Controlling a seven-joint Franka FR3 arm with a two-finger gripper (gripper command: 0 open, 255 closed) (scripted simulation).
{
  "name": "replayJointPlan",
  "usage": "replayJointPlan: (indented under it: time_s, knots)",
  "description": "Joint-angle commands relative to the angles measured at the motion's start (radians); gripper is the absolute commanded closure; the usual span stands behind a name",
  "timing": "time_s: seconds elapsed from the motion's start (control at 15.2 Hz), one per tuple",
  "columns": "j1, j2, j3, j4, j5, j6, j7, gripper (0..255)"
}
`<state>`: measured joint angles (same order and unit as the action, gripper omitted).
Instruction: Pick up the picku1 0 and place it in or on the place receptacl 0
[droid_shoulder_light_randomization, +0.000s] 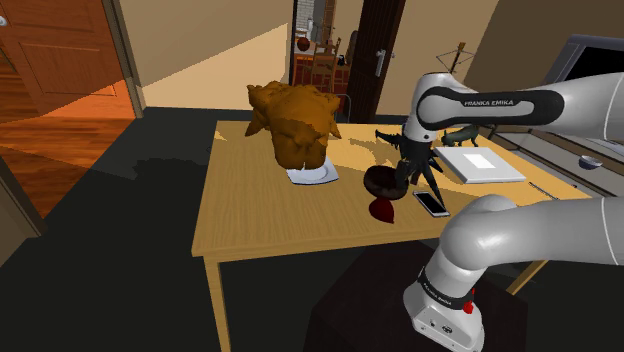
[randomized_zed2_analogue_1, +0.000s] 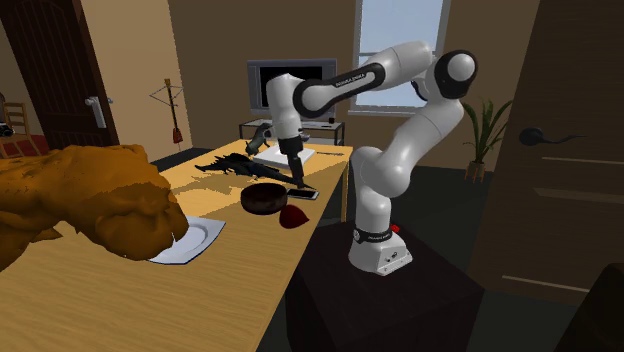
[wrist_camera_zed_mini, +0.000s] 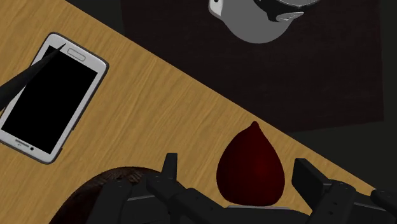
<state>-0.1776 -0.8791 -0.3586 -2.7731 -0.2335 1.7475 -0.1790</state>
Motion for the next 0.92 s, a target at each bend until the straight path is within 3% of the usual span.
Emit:
replayJointPlan:
  time_s: [0.0,0.46,0.86]
  knots:
    - [-0.018,0.016,-0.039,-0.012,-0.023,0.029,-0.031,0]
    - [-0.033,0.031,-0.066,-0.106,-0.053,0.136,-0.028,0]
    - [-0.033,0.031,-0.066,-0.106,-0.053,0.136,-0.028,0]
